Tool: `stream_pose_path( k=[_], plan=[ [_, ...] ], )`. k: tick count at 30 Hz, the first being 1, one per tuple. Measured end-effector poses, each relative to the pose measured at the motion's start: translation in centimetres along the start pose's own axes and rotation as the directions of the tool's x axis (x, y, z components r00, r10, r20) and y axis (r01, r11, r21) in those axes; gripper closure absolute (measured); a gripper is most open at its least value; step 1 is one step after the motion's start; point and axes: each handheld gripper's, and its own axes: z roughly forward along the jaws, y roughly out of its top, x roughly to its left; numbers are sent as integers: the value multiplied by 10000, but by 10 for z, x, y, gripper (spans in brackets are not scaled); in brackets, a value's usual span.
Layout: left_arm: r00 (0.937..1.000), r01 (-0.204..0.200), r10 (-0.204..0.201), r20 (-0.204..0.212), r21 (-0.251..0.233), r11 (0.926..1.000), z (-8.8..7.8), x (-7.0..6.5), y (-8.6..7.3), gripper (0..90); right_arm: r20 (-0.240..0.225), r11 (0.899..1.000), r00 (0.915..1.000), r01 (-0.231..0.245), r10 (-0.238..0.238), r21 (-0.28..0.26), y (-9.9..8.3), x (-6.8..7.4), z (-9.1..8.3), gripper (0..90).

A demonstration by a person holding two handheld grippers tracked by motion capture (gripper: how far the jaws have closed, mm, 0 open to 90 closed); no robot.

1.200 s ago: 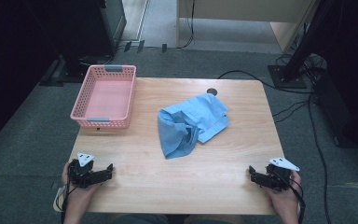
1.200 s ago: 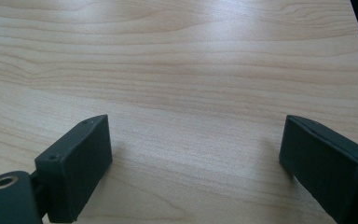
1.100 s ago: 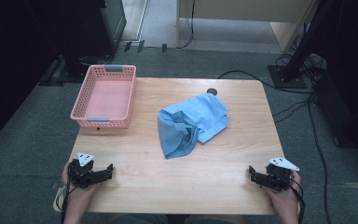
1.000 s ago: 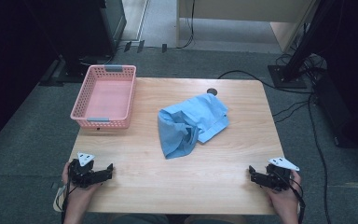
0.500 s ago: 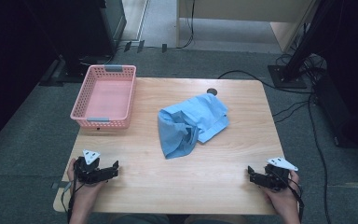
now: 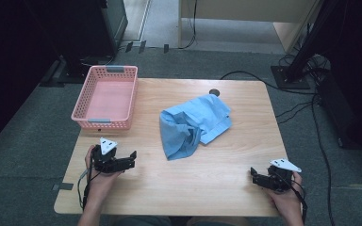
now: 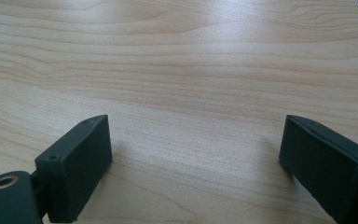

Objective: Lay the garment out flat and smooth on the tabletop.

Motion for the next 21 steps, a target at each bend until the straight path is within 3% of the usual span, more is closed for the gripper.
stream_pose_path(
  k=[7, 10, 14, 21],
  plan=[
    [9989, -378, 385, 284, -230, 9990, 5, -14, 18, 15, 4, 10000, 10000, 2, -2, -2, 0, 0, 0, 89],
    [9952, -768, 789, 584, -367, 9964, 8, -27, 31, 15, 1, 10000, 10000, 0, 0, 1, 0, 0, 0, 89],
    [9917, -912, 956, 865, -528, 9944, 12, -35, 41, 15, -4, 10000, 10000, 6, -6, 1, 0, 0, 0, 89],
    [9889, -906, 937, 1150, -324, 9954, 19, -38, 35, 15, 8, 10000, 10000, 0, 0, -4, 0, 0, 0, 88]
  ],
)
